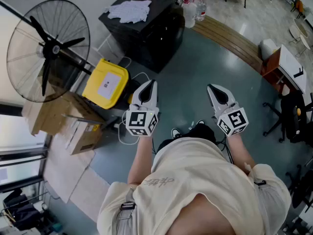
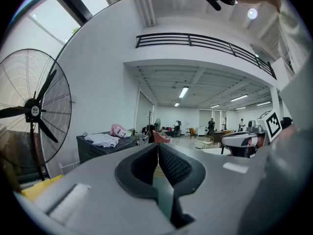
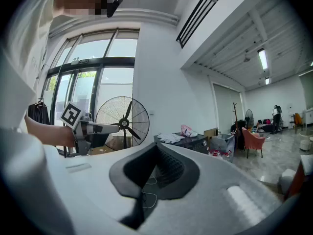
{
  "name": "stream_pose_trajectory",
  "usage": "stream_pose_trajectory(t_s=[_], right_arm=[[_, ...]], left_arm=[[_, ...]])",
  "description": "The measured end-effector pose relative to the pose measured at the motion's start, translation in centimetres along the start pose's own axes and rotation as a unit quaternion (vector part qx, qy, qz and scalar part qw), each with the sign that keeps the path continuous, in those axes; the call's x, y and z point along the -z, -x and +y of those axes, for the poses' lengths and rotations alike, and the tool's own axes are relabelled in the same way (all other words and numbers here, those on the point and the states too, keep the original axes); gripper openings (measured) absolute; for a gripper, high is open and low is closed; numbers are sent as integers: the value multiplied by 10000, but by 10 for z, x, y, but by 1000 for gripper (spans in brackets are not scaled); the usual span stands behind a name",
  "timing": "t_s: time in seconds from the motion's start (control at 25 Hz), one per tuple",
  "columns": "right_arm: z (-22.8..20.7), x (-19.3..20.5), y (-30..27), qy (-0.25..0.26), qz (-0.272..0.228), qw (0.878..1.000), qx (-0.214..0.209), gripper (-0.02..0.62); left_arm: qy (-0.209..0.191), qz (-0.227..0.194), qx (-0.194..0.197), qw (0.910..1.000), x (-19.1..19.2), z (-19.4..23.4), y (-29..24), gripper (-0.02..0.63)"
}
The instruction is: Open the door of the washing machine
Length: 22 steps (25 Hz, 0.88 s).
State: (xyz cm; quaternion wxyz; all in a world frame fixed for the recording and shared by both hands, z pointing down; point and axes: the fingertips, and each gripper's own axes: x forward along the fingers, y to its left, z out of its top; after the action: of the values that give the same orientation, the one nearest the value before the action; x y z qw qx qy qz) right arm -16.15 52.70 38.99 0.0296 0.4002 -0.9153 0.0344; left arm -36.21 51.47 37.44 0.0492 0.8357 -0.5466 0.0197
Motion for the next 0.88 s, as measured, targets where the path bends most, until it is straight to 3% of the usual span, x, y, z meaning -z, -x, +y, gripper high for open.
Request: stream_pose_trajectory(t_s=[0.2, 0.44, 0.64, 0.88], right_arm=[[3, -4, -8, 68, -53, 9999, -51, 0], [7, -13, -11, -155, -123, 9996, -218, 2], [2, -18, -11, -2, -135, 9998, -164, 2], [-6, -11, -14, -8, -17, 9997, -249, 2]], left_arm=[[-395, 119, 33, 9991, -2, -1, -6, 14], [-390, 65, 6, 9992, -5, -1, -4, 18], [-610, -15, -116, 9981, -13, -1, -1, 18], [-571, 143, -170, 9981, -7, -3, -7, 26]])
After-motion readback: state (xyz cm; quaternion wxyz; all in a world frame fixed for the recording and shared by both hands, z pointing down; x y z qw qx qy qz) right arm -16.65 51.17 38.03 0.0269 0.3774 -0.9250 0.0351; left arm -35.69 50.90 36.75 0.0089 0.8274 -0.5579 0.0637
